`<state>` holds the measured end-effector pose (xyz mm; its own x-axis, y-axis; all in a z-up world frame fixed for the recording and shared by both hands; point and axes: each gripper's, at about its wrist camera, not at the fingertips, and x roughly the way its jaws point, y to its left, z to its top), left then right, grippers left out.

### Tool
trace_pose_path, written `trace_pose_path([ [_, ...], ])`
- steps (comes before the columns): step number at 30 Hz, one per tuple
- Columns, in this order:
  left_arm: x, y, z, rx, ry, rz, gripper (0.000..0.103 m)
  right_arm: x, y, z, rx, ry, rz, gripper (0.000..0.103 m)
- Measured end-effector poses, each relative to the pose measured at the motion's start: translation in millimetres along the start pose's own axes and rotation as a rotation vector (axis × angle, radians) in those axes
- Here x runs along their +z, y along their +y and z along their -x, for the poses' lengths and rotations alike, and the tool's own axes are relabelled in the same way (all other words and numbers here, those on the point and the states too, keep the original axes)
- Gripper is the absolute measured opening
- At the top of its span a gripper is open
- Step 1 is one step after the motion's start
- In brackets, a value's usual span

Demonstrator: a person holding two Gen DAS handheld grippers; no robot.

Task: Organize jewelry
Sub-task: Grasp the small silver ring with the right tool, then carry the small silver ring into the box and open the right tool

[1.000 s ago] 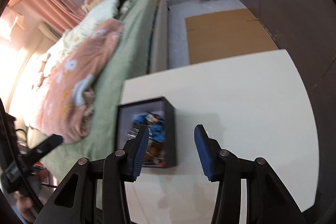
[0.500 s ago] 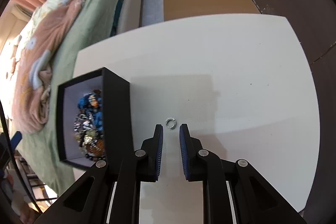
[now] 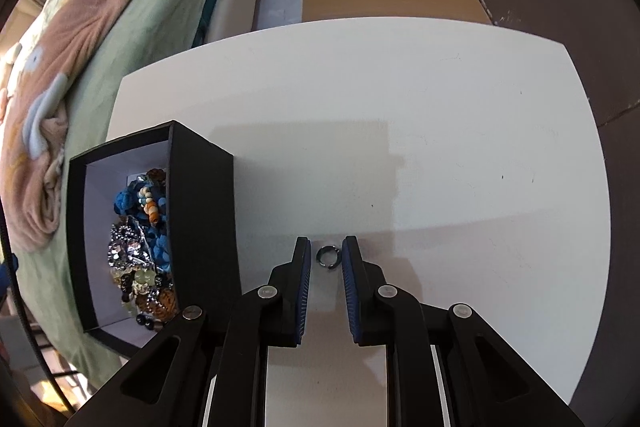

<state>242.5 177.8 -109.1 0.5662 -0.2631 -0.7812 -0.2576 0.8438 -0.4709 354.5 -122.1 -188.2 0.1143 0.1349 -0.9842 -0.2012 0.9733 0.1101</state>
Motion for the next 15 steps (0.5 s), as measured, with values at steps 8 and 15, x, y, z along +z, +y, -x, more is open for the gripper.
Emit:
trace_pose_path([
  [8,-1.4,-0.2,8.0,-0.014,-0.011,-0.003,0.089,-5.2,-7.4,3.5,0.005,-0.009,-0.011,0.014],
  [15,-4.6,-10.7,13.8,-0.038,-0.023,-0.029,0.089,-16.1,-11.3,44.5,0.081,-0.102,-0.043,0.014],
])
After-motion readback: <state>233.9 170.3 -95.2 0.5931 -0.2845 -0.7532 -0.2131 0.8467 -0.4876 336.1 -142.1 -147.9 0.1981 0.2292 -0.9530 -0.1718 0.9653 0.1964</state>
